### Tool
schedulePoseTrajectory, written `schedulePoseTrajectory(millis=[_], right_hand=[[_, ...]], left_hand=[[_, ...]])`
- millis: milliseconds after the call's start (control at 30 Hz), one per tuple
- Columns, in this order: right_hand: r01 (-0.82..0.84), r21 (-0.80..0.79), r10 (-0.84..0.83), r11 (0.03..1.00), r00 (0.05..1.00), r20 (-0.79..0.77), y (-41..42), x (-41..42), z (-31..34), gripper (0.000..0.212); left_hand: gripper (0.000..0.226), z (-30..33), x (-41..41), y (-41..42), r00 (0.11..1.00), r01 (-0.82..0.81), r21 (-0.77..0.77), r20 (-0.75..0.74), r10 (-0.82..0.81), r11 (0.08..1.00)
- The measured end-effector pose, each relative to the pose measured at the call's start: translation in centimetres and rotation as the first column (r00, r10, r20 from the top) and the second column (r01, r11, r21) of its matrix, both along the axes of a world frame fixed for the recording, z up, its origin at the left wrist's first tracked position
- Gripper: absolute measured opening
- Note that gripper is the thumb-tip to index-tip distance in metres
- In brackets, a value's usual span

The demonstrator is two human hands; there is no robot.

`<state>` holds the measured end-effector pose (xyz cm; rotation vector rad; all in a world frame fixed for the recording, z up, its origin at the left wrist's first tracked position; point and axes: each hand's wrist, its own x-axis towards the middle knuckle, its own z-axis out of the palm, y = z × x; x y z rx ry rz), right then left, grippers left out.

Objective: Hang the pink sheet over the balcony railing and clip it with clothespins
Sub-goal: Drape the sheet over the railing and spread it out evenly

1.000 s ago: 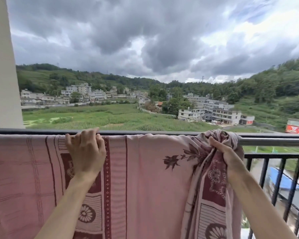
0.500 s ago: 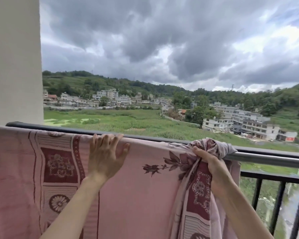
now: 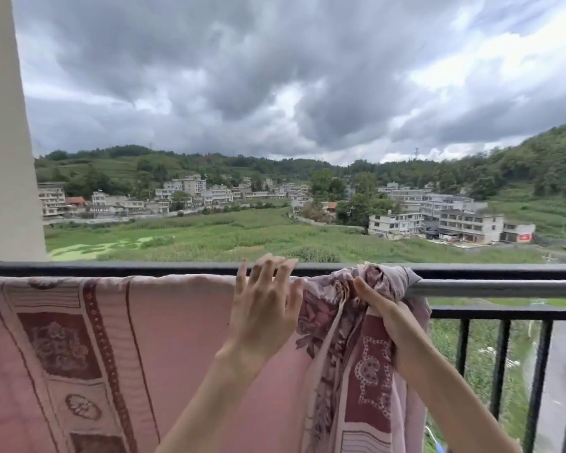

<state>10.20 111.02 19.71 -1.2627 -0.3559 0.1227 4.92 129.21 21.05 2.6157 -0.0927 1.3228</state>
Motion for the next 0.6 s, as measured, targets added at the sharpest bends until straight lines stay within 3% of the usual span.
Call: schedulePoseTrajectory(millis=[67, 200, 400, 600], right_hand=[[-0.022, -0.028, 0.022, 0.999, 1.0, 0.004, -0.8, 0.2, -0.1, 0.044], [0.045, -0.049, -0.045, 0.998, 0.999, 0.009, -3.1, 0.5, -0.4, 0.042], [0.089, -0.051, -0.089, 0.995, 0.996, 0.009, -10.4, 2.3, 0.1, 0.038], [0.118, -0.055, -0.116, 0.992, 0.993, 0.025, -18.6, 4.6, -0.3, 0.036]], left_hand=[[0.05, -0.2, 1.2, -2.9, 0.997, 0.065, -0.025, -0.043, -0.066, 0.998], [0.047, -0.6, 2.9, -4.1, 0.994, -0.111, 0.055, 0.002, 0.111, 0.992], [0.043, -0.7, 3.4, -4.5, 0.993, -0.11, 0.023, 0.05, 0.109, 0.994], [0.04, -0.7, 4.2, -5.8, 0.983, -0.174, -0.146, 0.036, 0.181, 0.974]])
